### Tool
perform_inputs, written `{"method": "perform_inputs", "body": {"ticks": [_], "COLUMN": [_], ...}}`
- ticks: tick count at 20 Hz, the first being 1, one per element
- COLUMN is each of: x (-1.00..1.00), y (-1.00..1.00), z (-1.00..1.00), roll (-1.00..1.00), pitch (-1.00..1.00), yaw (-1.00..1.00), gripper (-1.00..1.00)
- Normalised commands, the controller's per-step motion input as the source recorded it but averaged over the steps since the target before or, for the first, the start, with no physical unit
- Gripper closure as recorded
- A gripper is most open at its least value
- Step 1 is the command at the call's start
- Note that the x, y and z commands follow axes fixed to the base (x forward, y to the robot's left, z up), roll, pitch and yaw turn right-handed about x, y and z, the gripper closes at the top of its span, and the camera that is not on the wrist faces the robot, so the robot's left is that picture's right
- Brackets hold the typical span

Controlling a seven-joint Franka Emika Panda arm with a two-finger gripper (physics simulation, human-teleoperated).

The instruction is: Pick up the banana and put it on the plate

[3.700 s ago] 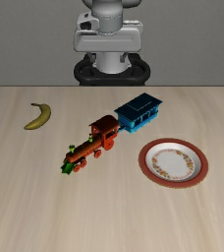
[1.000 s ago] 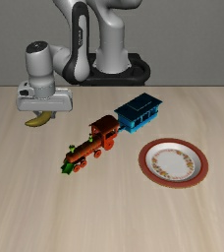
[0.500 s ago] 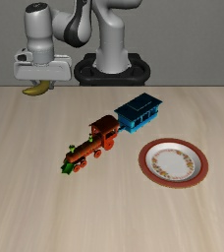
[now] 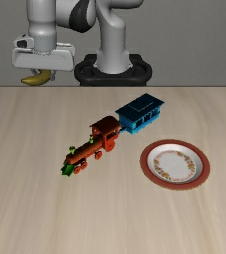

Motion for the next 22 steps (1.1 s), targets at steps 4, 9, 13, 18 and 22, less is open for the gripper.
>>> {"method": "perform_inputs", "body": {"ticks": [4, 9, 13, 18, 22], "x": [1.00, 1.00, 1.00, 1.00, 0.25], "y": [0.00, 0.00, 0.00, 0.00, 0.75], "z": [0.00, 0.00, 0.00, 0.00, 0.00], "roll": [0.00, 0.00, 0.00, 0.00, 0.00], "pitch": [0.00, 0.00, 0.00, 0.00, 0.00], "yaw": [0.00, 0.00, 0.00, 0.00, 0.00], "gripper": [1.00, 1.00, 1.00, 1.00, 1.00]}}
